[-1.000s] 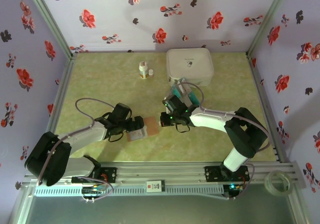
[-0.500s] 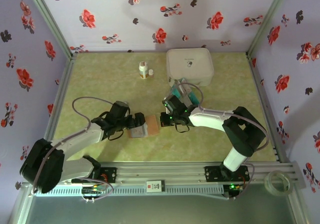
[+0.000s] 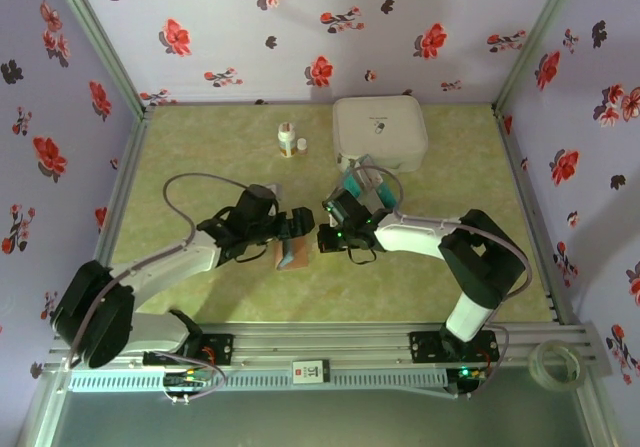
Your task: Put the credit cards into the card holder
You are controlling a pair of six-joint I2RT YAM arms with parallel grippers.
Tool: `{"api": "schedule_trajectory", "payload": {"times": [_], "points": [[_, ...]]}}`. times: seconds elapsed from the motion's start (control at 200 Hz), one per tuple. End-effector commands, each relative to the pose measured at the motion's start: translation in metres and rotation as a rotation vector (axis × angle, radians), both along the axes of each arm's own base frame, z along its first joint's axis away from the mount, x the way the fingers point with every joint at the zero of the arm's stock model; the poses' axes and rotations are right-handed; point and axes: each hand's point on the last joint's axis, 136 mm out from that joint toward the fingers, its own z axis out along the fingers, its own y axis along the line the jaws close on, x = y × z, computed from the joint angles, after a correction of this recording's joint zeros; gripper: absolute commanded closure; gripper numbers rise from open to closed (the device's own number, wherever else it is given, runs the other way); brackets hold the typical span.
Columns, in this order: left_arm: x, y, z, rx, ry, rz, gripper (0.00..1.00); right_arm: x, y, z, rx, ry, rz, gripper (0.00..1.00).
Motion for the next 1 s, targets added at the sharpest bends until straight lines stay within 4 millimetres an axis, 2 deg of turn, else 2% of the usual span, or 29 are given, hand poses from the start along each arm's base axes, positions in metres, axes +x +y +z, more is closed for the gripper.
{"api": "schedule_trajectory", "payload": {"times": [0.0,0.155,0.395,0.525,0.665,0.8,0.995], "points": [[0.006,-0.018,-0.004,-0.040,0.011,-0.003,0.00,0.008,0.003,0.013,0.029,-0.022,-0.018,0.82],[0.007,-0.021,-0.032,-0.027,0.049,0.042,0.00,0.010,-0.013,0.019,0.031,-0.035,-0.051,0.71],[-0.004,-0.007,-0.079,0.057,0.114,0.097,0.00,0.003,-0.034,0.025,0.025,-0.046,-0.083,0.69],[-0.010,0.003,-0.094,0.090,0.134,0.123,0.00,-0.001,-0.039,0.031,0.037,-0.057,-0.095,0.68],[-0.008,0.002,-0.082,0.105,0.118,0.100,0.00,-0.005,-0.037,0.044,0.082,-0.074,-0.084,0.68],[0.003,0.000,-0.053,0.107,0.072,0.078,0.00,-0.010,-0.028,0.059,0.126,-0.095,-0.056,0.68],[0.022,0.009,-0.022,0.104,0.040,0.083,0.00,-0.028,0.001,0.075,0.143,-0.139,0.033,0.70]]}}
